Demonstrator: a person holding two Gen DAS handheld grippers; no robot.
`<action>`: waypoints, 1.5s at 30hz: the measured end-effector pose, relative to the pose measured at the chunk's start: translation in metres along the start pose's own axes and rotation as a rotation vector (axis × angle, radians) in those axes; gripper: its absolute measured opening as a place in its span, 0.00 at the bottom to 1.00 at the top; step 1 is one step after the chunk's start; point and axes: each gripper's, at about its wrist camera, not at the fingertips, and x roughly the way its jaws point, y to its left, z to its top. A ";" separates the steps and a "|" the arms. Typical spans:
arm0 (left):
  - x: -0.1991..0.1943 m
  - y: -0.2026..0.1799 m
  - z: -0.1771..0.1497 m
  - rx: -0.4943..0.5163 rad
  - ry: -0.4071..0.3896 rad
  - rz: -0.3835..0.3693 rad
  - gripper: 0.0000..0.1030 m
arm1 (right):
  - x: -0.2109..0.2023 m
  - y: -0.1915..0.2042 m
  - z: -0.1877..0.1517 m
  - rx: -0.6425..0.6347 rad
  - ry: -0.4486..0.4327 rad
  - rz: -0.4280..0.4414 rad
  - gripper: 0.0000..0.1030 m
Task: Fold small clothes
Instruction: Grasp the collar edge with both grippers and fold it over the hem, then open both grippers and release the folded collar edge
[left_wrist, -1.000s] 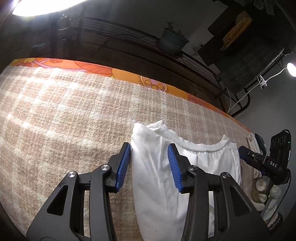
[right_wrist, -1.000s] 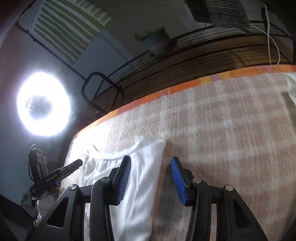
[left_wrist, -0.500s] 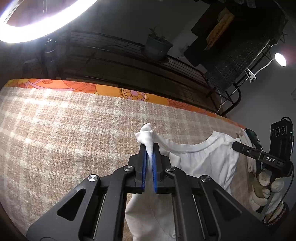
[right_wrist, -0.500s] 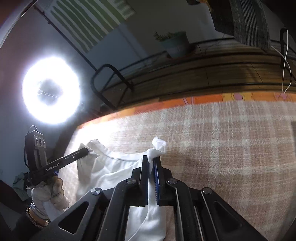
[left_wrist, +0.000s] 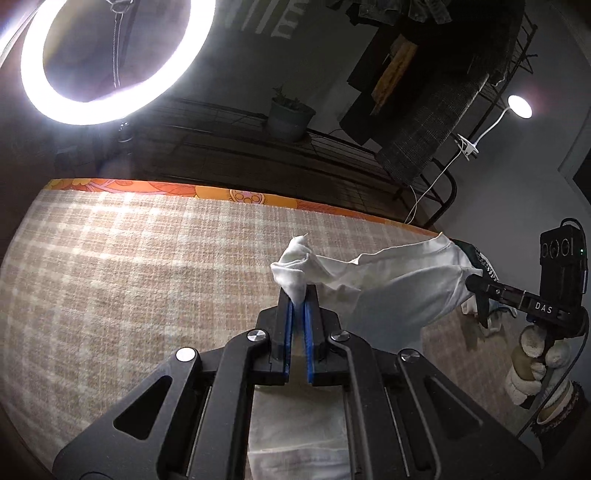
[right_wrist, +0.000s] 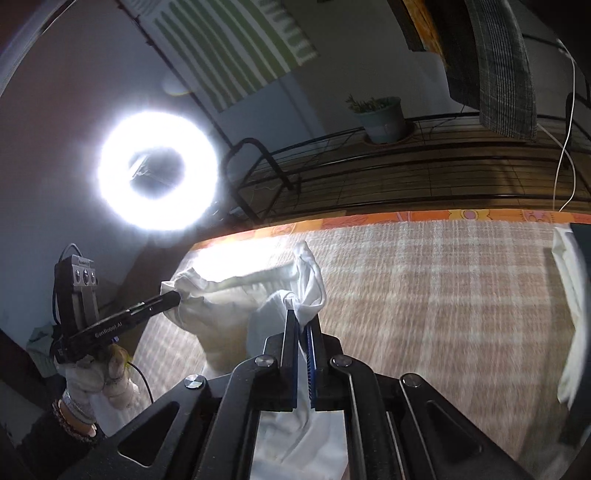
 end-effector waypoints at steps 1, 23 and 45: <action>-0.007 -0.002 -0.005 0.007 -0.003 0.000 0.03 | -0.007 0.005 -0.005 -0.014 0.002 -0.002 0.01; -0.068 -0.026 -0.203 0.184 0.118 0.129 0.03 | -0.061 0.046 -0.189 -0.273 0.143 -0.152 0.01; -0.056 0.043 -0.194 -0.425 0.217 -0.153 0.30 | -0.052 -0.016 -0.212 0.274 0.131 0.074 0.42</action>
